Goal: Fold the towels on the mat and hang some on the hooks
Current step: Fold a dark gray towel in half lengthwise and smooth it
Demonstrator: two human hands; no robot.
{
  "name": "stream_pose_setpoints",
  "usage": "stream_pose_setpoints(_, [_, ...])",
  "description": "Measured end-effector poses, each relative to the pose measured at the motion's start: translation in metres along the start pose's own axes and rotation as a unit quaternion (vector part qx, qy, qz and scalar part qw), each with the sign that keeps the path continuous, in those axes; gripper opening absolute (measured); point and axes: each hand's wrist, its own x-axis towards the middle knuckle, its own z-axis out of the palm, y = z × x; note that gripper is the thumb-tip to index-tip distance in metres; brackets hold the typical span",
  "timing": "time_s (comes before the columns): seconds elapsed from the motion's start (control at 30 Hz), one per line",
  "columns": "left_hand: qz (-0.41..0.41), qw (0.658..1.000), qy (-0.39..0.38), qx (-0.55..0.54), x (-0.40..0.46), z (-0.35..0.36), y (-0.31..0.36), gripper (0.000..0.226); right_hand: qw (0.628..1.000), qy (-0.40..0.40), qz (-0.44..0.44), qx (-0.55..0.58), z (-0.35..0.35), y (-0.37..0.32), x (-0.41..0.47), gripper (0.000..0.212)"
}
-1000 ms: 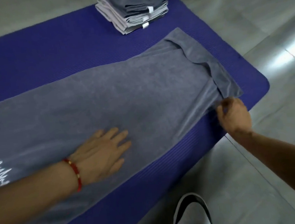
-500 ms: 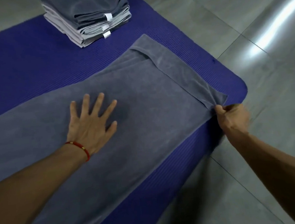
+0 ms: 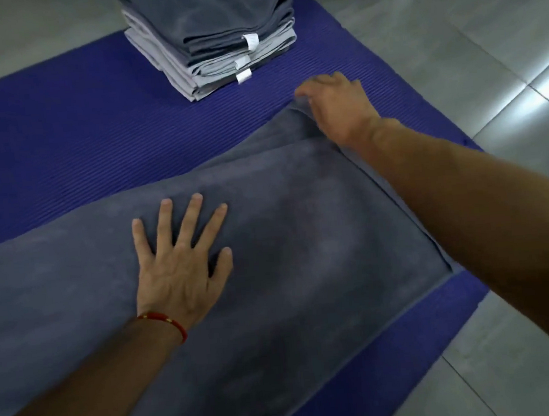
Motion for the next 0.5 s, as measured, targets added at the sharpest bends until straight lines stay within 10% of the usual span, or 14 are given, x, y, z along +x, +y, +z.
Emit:
stream_pose_setpoints(0.27, [-0.003, 0.999, -0.031, 0.011, 0.001, -0.006, 0.0, 0.067, 0.967, -0.172, -0.157, -0.101, -0.022, 0.012, 0.074, 0.024])
stream_pose_setpoints(0.5, [-0.013, 0.999, -0.045, -0.002, 0.003, -0.011, 0.001, 0.069, 0.992, -0.06, -0.055, -0.093, -0.008, 0.021, 0.077, 0.019])
